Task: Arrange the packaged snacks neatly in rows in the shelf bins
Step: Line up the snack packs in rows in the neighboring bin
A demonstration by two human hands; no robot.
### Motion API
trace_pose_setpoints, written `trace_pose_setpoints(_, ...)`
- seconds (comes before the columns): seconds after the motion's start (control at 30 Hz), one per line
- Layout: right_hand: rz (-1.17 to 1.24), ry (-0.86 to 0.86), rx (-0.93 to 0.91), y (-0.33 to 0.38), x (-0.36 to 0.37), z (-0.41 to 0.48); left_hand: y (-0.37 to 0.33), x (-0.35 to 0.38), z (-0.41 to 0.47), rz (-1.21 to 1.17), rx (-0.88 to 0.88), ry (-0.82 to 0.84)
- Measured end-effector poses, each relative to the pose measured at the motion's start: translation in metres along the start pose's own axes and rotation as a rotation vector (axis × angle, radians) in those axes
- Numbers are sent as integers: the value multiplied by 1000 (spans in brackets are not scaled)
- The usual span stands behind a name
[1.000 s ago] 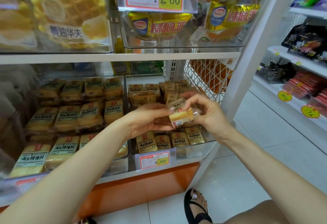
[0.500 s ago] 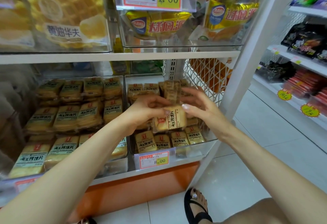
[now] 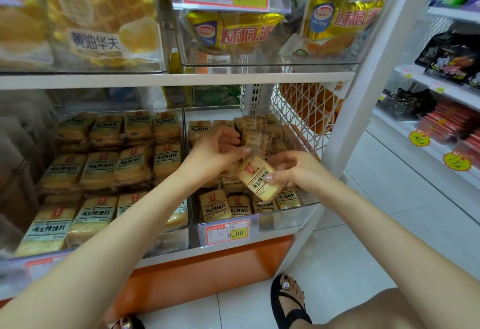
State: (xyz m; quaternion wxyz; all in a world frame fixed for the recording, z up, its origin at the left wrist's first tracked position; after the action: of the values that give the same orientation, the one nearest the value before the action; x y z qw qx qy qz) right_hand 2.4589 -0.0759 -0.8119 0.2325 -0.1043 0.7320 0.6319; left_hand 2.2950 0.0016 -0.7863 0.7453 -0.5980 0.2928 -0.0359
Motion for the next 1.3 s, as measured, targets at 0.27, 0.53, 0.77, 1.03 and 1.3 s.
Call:
trace_pose_setpoints(0.27,-176,80,201,-25,10,8,3,-28,-1,483,171,-99)
trace_pose_setpoints(0.53,-352,133,186,-28,50,15,8,-20,-9,584,254,32)
trace_pose_setpoints(0.77,-583,163,84,-28,52,14,12,-23,-10,559,256,51)
trace_pose_setpoints(1.03,-752,25,-13,-10,28,10,4,-13,-4,586,262,32)
trace_pose_setpoints(1.3,-309,-311,-48,-4,8,30,7,2,7,547,170,37)
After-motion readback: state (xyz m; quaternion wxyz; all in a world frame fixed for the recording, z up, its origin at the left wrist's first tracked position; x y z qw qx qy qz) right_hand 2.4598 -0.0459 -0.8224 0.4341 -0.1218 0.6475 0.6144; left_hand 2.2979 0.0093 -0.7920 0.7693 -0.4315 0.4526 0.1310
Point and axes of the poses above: each hand's wrist, its own z-axis towards the middle knuckle, its own x-axis out of the palm, y = z × x, the point moved 6 cm from there along z, towards the middle knuckle, and after that the axes turned 5 degrees about -x, right-handed, at the moved point
